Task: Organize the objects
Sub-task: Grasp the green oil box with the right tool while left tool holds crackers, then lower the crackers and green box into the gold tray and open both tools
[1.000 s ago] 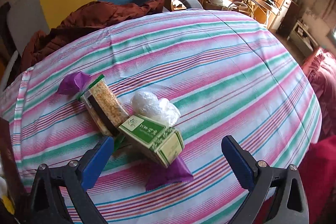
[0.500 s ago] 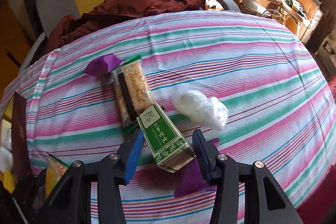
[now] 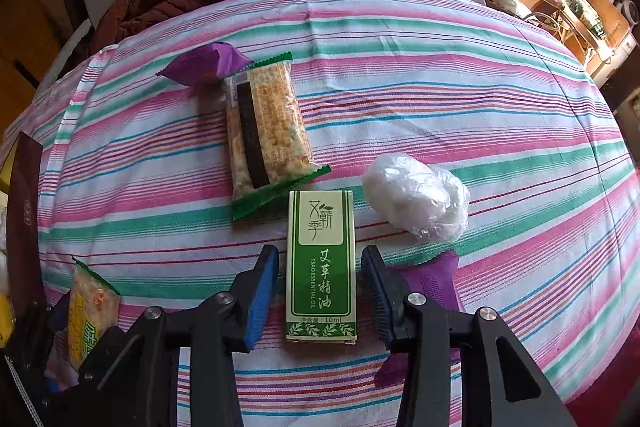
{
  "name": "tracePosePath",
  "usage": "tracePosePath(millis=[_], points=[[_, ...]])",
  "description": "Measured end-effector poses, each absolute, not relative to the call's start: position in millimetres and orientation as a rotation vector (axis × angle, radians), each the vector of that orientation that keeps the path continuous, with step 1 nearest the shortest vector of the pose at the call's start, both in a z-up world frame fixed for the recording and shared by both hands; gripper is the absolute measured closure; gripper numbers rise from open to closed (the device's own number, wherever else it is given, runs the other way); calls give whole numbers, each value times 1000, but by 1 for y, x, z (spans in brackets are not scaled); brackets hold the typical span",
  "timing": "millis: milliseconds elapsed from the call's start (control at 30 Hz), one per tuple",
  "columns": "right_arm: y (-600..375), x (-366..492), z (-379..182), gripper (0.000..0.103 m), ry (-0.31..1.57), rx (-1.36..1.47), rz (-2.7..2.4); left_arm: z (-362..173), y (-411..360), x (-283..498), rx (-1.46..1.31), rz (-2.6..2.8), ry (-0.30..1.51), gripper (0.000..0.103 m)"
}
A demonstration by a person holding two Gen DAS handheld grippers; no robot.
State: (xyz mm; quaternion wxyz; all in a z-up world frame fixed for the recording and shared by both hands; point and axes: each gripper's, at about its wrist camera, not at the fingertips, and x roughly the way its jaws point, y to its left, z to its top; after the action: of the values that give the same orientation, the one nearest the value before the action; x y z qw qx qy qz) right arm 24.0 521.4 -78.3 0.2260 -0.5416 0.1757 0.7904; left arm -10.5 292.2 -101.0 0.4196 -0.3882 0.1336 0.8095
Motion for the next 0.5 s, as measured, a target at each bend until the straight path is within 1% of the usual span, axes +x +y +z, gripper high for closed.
tracePosePath(millis=[33,67,167,233,300,500], points=[[520,24,-78,72,474,-1493,2183,-101,292,-10,-975,2028,330,52],[519,24,-76,72,473,-1482,2198,-100,290,-12,-977,2029,316,55],[520,29,-61,72,525,-1388,2280,-97,283,-19,-1008,1997,239,55],[522,34,-52,72,578,-1335,2328,-94,279,-19,-1024,1986,221,55],[522,36,-47,72,592,-1304,2358,-88,274,-14,-1026,1978,213,55],[506,28,-35,72,552,-1269,2457,-62,253,0,-1017,1997,179,55]])
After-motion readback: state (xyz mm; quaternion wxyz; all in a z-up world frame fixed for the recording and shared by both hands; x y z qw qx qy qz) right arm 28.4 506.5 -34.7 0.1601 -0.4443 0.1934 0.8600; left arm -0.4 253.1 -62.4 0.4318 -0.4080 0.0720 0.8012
